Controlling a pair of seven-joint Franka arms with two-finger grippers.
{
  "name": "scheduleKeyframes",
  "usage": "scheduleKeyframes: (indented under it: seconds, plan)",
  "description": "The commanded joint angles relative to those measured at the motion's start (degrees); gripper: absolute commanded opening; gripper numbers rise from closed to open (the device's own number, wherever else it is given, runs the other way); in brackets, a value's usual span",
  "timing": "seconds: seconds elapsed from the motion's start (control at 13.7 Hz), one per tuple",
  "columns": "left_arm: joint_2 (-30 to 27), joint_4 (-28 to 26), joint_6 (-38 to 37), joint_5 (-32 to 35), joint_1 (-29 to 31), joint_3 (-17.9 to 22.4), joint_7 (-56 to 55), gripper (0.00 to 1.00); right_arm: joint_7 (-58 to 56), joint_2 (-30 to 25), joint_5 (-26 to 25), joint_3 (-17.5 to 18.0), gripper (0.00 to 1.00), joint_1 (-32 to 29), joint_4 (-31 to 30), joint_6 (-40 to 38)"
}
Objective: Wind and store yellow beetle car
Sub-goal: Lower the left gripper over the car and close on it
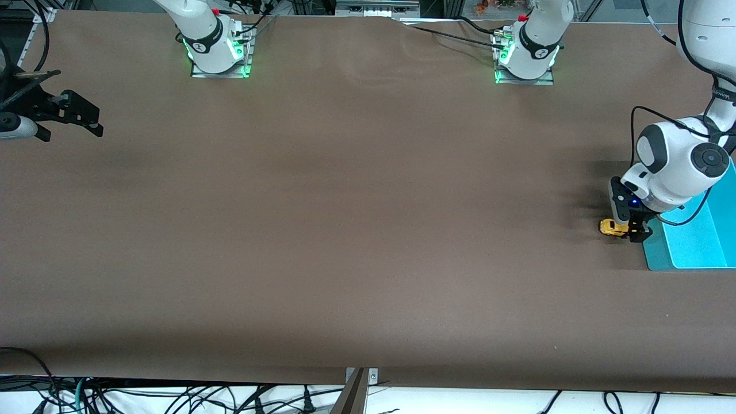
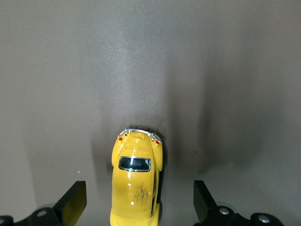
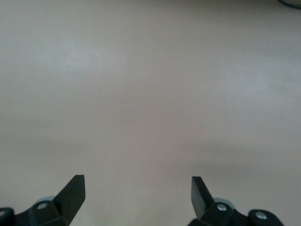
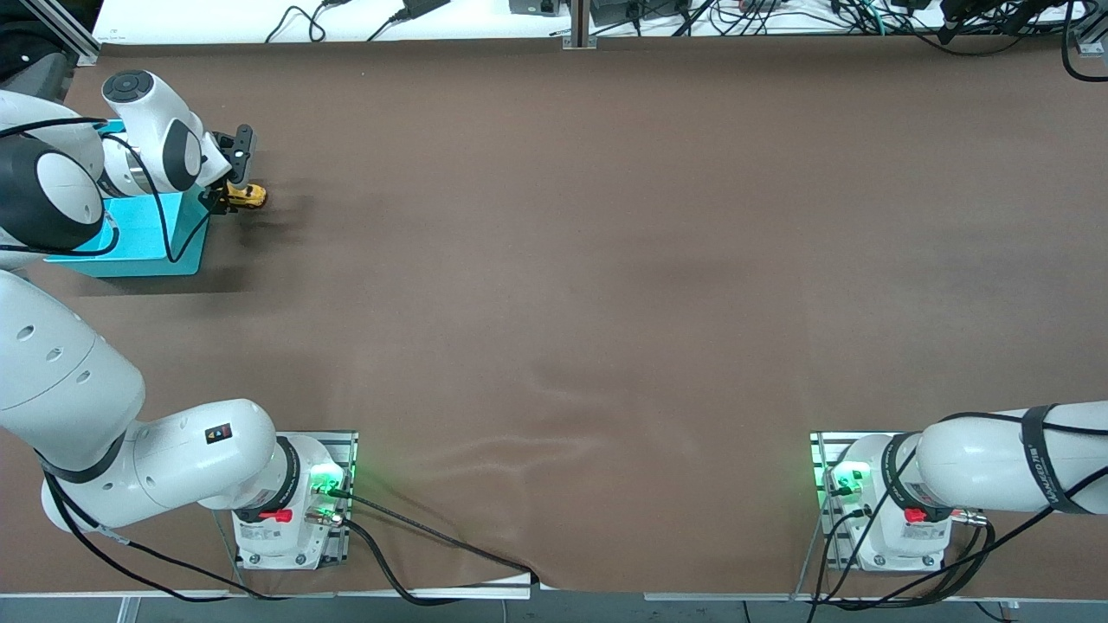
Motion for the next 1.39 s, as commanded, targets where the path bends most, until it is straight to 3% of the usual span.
scheduleKeyframes:
  seconds: [0.0, 0.22, 0.29, 0.44, 0.59, 0.73, 0.95, 1.17, 1.32]
  plan:
    - [1.6, 1.6, 1.2, 1.8, 1.0, -0.5, 0.7, 1.0, 0.6, 0.5, -1.1, 0.0, 1.0, 0.2, 1.4, -0.9]
    - [2.8, 1.6, 2.9, 1.8, 1.5, -0.5, 0.7, 0.99, 0.6, 0.5, -1.1, 0.0, 1.0, 0.2, 1.4, -0.8]
    - [3.2, 1.6, 3.0, 2.0, 1.4, -0.5, 0.7, 0.9, 0.6, 0.5, -1.1, 0.0, 1.0, 0.2, 1.3, -0.8]
    - [3.2, 1.7, 3.0, 3.8, 1.3, -0.5, 0.6, 0.46, 0.6, 0.5, -1.1, 0.0, 1.0, 0.2, 1.3, -0.7]
    - [3.6, 2.4, 3.0, 3.9, 1.3, -0.5, 0.5, 0.28, 0.6, 0.5, -1.1, 0.0, 1.0, 0.2, 1.3, -0.7]
    - [3.7, 2.5, 3.0, 3.9, 1.4, -0.5, 0.5, 0.23, 0.6, 0.5, -1.1, 0.0, 1.0, 0.2, 1.3, -0.7]
    - [1.3, 3.0, 0.9, 3.9, 1.2, -1.2, 0.5, 0.23, 0.6, 0.5, -1.1, 0.0, 1.0, 0.1, 1.3, -0.8]
    - [-3.1, 4.4, -8.3, 2.8, 1.2, -4.9, 0.0, 0.23, 0.6, 0.5, -1.1, 0.0, 1.0, 0.1, 1.3, -0.7]
    - [-4.2, 7.7, -17.0, -3.3, 1.2, -7.8, -0.4, 0.23, 0.6, 0.5, -1.1, 0.0, 1.0, 0.1, 1.3, -0.7]
